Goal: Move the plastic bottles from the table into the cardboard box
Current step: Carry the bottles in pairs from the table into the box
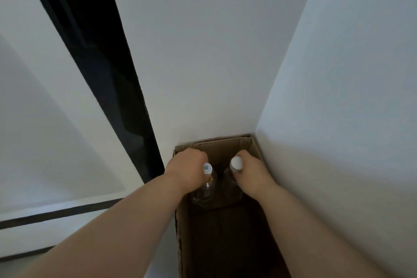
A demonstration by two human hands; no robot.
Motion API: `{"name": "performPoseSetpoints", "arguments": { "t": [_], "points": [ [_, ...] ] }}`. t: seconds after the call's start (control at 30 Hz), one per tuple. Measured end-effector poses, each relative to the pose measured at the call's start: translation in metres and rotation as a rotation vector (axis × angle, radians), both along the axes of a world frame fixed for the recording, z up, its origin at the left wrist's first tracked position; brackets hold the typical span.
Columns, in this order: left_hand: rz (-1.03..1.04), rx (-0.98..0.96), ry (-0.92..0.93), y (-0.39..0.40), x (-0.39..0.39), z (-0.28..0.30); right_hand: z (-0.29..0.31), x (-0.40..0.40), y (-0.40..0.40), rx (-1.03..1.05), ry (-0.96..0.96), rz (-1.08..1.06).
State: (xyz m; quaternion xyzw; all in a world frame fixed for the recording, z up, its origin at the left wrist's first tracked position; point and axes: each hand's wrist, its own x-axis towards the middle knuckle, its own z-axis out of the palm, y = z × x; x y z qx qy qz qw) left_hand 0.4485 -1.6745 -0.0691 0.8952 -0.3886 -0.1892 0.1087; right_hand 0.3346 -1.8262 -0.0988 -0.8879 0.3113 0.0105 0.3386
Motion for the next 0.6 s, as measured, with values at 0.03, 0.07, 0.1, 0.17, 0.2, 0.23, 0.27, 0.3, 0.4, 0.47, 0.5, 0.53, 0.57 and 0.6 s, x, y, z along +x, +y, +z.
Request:
{"name": "performPoseSetpoints", "arguments": {
  "t": [0.03,0.07,0.1,0.17,0.2,0.23,0.27,0.3,0.4,0.47,0.5,0.53,0.57,0.6],
  "points": [
    [-0.012,0.038,-0.042,-0.003,0.002,-0.004,-0.003,0.002,-0.001,-0.002,0.008,-0.005],
    [-0.021,0.071,-0.085,-0.006,0.005,-0.008,-0.007,0.004,-0.003,0.004,0.010,-0.014],
    [-0.027,0.099,-0.125,-0.008,0.006,-0.012,-0.010,0.006,-0.003,0.012,0.009,-0.030],
    [-0.035,0.146,-0.186,-0.011,0.008,-0.019,-0.015,0.008,-0.003,0.017,0.006,-0.060],
    [-0.038,0.161,-0.207,-0.012,0.009,-0.023,-0.018,0.010,-0.003,0.018,0.009,-0.066],
    [-0.039,0.174,-0.222,-0.014,0.009,-0.026,-0.020,0.011,-0.002,0.021,0.014,-0.066],
    [-0.041,0.185,-0.233,-0.014,0.009,-0.028,-0.022,0.012,-0.002,0.028,0.018,-0.064],
    [-0.042,0.197,-0.241,-0.016,0.011,-0.030,-0.023,0.013,-0.003,0.038,0.022,-0.060],
    [-0.033,0.227,-0.248,-0.019,0.013,-0.031,-0.026,0.015,-0.003,0.042,0.038,-0.038],
    [-0.026,0.255,-0.248,-0.021,0.013,-0.031,-0.028,0.017,-0.003,0.037,0.037,-0.039],
    [-0.021,0.269,-0.250,-0.022,0.012,-0.032,-0.028,0.018,-0.003,0.037,0.037,-0.045],
    [-0.016,0.283,-0.250,-0.023,0.011,-0.032,-0.028,0.019,-0.003,0.038,0.040,-0.049],
    [-0.011,0.299,-0.247,-0.024,0.011,-0.033,-0.028,0.021,-0.003,0.034,0.050,-0.051],
    [-0.008,0.315,-0.241,-0.025,0.011,-0.034,-0.029,0.022,-0.003,0.025,0.066,-0.053]
  ]
}}
